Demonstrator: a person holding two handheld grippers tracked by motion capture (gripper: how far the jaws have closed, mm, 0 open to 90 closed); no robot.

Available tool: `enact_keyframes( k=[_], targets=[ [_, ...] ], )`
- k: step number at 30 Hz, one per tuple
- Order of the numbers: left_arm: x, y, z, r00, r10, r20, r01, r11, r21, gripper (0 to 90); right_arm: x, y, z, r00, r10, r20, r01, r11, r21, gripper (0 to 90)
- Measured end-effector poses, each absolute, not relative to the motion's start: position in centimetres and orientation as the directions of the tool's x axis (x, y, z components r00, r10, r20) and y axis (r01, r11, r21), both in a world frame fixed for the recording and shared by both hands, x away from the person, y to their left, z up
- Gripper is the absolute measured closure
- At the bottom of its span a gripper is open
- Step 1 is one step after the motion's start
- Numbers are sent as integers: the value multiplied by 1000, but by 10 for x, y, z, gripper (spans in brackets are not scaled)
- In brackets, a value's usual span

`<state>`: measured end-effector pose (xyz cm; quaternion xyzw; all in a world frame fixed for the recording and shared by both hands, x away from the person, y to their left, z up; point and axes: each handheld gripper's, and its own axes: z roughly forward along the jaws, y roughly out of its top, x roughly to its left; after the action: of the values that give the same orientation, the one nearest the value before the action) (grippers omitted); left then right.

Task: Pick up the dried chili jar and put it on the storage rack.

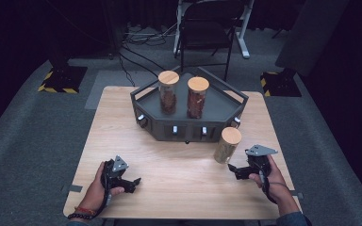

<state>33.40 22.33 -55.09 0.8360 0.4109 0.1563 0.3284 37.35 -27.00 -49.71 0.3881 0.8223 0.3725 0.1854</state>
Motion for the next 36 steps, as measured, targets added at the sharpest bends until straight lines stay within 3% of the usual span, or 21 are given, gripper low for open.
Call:
enact_keyframes(
  k=[26, 36],
  targets=[
    [334, 223, -551, 611, 792, -8, 585, -445, 679, 4, 390, -246, -489, -645, 764, -18, 477, 420, 772, 32],
    [334, 223, -551, 611, 792, -8, 585, -445, 679, 3, 400, -246, -488, -613, 789, 50, 499, 337, 798, 65]
  ],
)
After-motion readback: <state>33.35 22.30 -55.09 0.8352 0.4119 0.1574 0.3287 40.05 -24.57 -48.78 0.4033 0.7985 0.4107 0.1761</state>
